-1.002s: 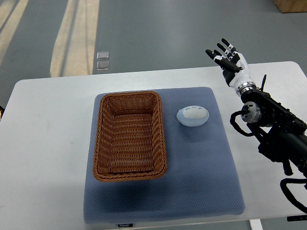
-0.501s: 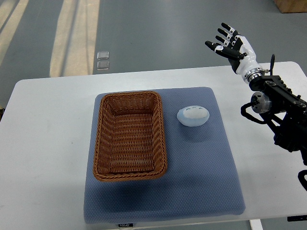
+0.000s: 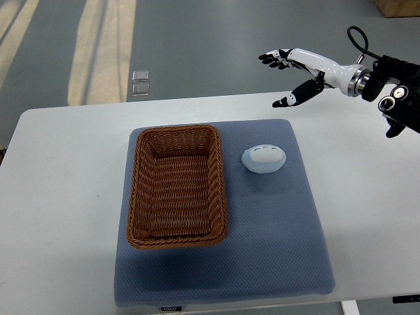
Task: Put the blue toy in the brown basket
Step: 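Swing the right hand over the mat toward the white egg-shaped toy, then lower the right hand onto the white toy and close fingers around it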
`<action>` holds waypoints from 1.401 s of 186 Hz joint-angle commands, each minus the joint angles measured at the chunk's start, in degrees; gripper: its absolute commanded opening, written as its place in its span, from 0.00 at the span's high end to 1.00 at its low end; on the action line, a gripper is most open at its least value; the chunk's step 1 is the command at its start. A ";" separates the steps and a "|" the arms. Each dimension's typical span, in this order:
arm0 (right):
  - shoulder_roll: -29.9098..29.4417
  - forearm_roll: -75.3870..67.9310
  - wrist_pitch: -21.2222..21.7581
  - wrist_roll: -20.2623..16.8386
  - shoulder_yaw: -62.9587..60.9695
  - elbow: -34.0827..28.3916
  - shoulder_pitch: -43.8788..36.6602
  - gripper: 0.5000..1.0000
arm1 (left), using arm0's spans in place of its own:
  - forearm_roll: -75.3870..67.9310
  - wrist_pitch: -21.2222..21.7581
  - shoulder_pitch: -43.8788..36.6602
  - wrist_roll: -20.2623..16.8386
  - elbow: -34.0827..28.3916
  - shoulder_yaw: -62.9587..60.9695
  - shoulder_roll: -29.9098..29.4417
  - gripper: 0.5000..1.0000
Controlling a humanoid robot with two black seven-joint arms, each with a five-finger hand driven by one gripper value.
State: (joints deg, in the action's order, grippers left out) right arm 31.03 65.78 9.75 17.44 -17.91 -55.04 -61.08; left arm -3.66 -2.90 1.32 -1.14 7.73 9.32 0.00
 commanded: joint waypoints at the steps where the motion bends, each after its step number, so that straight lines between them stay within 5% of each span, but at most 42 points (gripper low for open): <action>1: 0.52 6.64 1.67 -0.13 3.05 -2.35 -2.38 0.18 | -0.03 0.00 0.00 0.00 0.00 0.00 0.00 0.00; 50: 1.31 13.31 7.47 -2.15 9.91 -7.98 -4.93 0.18 | 0.06 0.00 0.00 0.00 0.00 0.00 0.00 0.00; 117: -1.24 15.78 6.51 -7.95 12.55 -7.89 -0.88 0.19 | -0.03 0.00 0.00 0.00 0.00 0.00 0.00 0.00; 177: -2.82 15.78 5.01 -18.23 11.67 -7.45 0.17 0.21 | -0.03 0.00 0.00 0.00 0.00 0.00 0.00 0.00; 260: -6.25 11.82 4.92 -18.76 11.58 -7.45 0.87 0.26 | -0.03 0.00 0.00 0.00 0.00 0.00 0.00 0.00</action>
State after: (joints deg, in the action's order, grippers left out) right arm 26.20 77.80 14.64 -1.31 -6.37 -62.66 -60.56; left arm -3.66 -2.90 1.32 -1.14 7.74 9.32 0.00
